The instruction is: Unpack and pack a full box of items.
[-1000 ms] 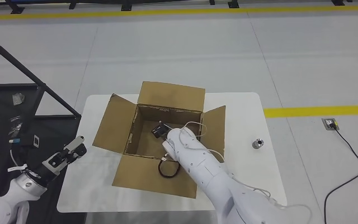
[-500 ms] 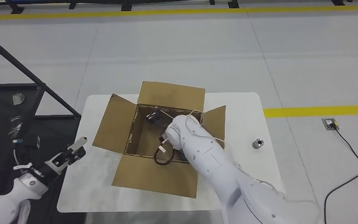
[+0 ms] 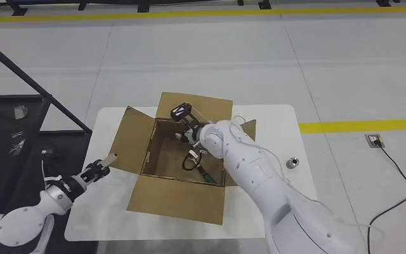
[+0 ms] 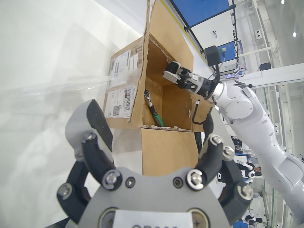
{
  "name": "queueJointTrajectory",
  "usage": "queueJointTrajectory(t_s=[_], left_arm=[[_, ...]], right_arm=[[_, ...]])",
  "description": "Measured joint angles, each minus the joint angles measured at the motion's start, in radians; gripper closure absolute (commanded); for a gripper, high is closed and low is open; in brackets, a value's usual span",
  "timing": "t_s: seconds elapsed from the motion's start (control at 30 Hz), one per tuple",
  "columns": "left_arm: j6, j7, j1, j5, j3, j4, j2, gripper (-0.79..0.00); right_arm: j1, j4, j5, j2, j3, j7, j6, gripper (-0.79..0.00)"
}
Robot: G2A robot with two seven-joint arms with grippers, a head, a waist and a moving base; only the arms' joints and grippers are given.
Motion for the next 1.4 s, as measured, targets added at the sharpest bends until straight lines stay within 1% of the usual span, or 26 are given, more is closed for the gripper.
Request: queueJointTrajectory(t_s=[0.03, 0.07, 0.13, 0.2, 0.23, 0.27, 0.3, 0.33, 0.4, 0.43, 0.47, 0.5, 0.6, 0.7, 0.9, 1.03, 1.17, 1.3, 1.4], left_arm=[[0.006, 0.014, -0.006, 0.015, 0.015, 0.003, -0.001, -0.785], [0.007, 0.021, -0.010, 0.018, 0.025, 0.005, -0.002, -0.785], [0.001, 0.023, -0.017, 0.013, 0.039, 0.011, -0.004, -0.776], [-0.006, 0.021, -0.021, 0.007, 0.043, 0.015, -0.004, -0.748], [-0.010, 0.021, -0.023, 0.005, 0.044, 0.017, -0.004, -0.736], [-0.012, 0.021, -0.024, 0.003, 0.044, 0.018, -0.004, -0.699], [-0.014, 0.022, -0.024, 0.000, 0.044, 0.019, -0.004, -0.606], [-0.015, 0.023, -0.024, -0.001, 0.043, 0.017, -0.005, -0.453], [-0.017, 0.024, -0.022, -0.002, 0.041, 0.013, -0.005, -0.289], [-0.017, 0.024, -0.020, 0.000, 0.040, 0.010, -0.005, -0.197], [-0.017, 0.024, -0.018, 0.001, 0.040, 0.008, -0.004, -0.080], [-0.017, 0.024, -0.017, 0.002, 0.039, 0.006, -0.004, 0.000], [-0.019, 0.023, -0.010, 0.005, 0.034, -0.003, -0.004, 0.000], [-0.022, 0.023, 0.000, 0.005, 0.027, -0.010, -0.004, 0.000], [-0.021, 0.033, 0.017, 0.002, 0.019, -0.020, -0.004, 0.000], [-0.017, 0.036, 0.026, 0.004, 0.021, -0.029, -0.005, 0.000], [-0.012, 0.034, 0.027, 0.015, 0.023, -0.037, -0.005, 0.000], [-0.011, 0.031, 0.031, 0.020, 0.022, -0.045, -0.005, 0.000], [-0.015, 0.030, 0.038, 0.024, 0.021, -0.047, -0.005, 0.000]], right_arm=[[-0.005, -0.013, -0.001, 0.011, 0.006, -0.016, -0.010, -0.394], [-0.010, -0.024, -0.001, 0.019, 0.011, -0.027, -0.018, -0.496], [-0.023, -0.059, 0.000, 0.041, 0.026, -0.045, -0.031, -0.785], [-0.040, -0.101, -0.006, 0.062, 0.038, -0.050, -0.022, -0.785], [-0.054, -0.135, -0.014, 0.073, 0.044, -0.049, 0.001, -0.785], [-0.059, -0.151, -0.017, 0.076, 0.045, -0.048, 0.017, -0.785], [-0.059, -0.153, -0.017, 0.077, 0.046, -0.048, 0.020, -0.785], [-0.058, -0.148, -0.017, 0.077, 0.045, -0.047, 0.015, -0.785], [-0.057, -0.144, -0.017, 0.076, 0.045, -0.047, 0.010, -0.785], [-0.057, -0.144, -0.017, 0.076, 0.045, -0.047, 0.009, -0.785], [-0.057, -0.144, -0.017, 0.076, 0.045, -0.047, 0.009, -0.785], [-0.057, -0.144, -0.017, 0.076, 0.045, -0.047, 0.009, -0.785], [-0.062, -0.151, -0.017, 0.077, 0.045, -0.050, 0.005, -0.785], [-0.076, -0.187, -0.045, 0.085, 0.044, -0.060, -0.026, -0.785], [-0.102, -0.275, -0.097, 0.118, 0.067, -0.120, -0.093, -0.785], [-0.137, -0.362, -0.138, 0.158, 0.106, -0.180, -0.123, -0.785], [-0.188, -0.486, -0.182, 0.207, 0.167, -0.190, -0.130, -0.785], [-0.270, -0.668, -0.246, 0.267, 0.260, -0.143, -0.078, -0.785], [-0.366, -0.854, -0.304, 0.318, 0.361, -0.061, -0.024, -0.785]])
